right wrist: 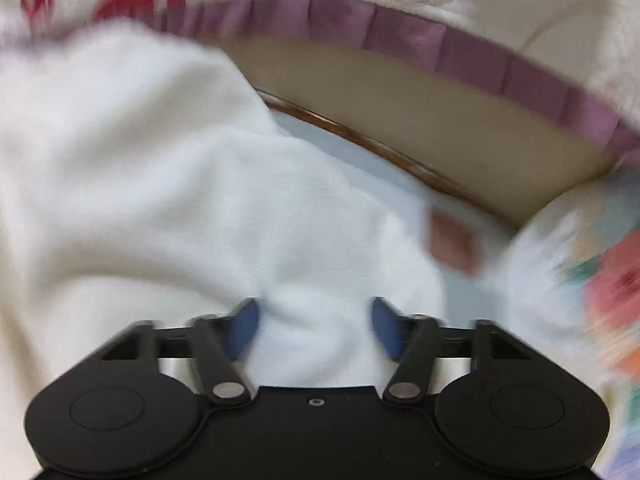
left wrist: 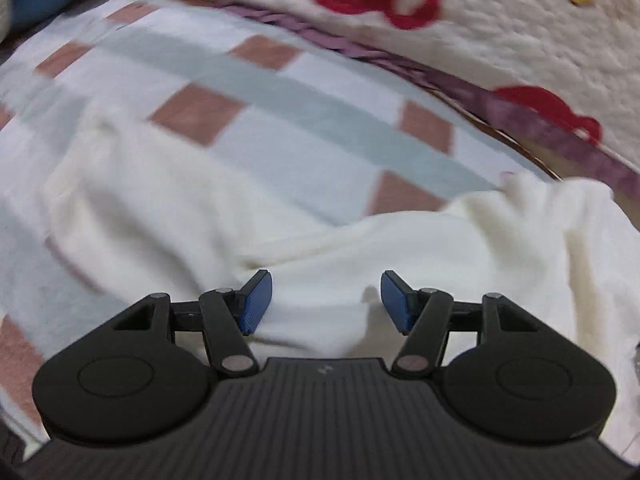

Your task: Fold clothes

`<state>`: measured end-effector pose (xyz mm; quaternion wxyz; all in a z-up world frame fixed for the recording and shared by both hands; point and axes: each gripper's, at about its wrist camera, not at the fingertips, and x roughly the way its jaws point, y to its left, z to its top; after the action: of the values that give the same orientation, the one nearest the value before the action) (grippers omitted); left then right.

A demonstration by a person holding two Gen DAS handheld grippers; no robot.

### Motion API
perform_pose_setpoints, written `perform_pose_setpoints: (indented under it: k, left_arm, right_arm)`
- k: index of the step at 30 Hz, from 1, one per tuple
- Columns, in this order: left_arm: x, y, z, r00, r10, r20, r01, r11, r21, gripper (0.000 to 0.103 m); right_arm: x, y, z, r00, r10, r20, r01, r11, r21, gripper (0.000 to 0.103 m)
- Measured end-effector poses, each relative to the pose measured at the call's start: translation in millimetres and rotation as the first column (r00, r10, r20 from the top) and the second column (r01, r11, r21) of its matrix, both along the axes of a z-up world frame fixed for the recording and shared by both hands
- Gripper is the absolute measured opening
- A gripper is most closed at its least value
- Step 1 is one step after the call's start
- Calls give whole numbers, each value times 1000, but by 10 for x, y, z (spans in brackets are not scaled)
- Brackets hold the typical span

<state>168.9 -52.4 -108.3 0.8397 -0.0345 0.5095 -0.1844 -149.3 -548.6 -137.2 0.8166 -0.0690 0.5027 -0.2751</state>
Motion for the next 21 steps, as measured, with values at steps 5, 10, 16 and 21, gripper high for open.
perform_pose_setpoints:
  k: [5,10,16,21]
  left_arm:
    - [-39,371,129,992,116,49,-115,993,-34,59]
    - [-28,939,247,930,341,138,-338,940,-49,64]
    - [91,1294,-48,902,428,-46,-430,889,-156,65]
    - [186,1186,-189,915,394,-89,-404,890,-211,64]
  right_arm:
    - [-127,-362,1,978,-206,18,207,975,-85,5]
    - [-107,-131,-60,972,-233,-18,224,950,-217,16]
    - [-184,393,413,958,-122,261,130,991,-12,56]
    - [-87,815,505,939,-14,342,-48,984,172,57]
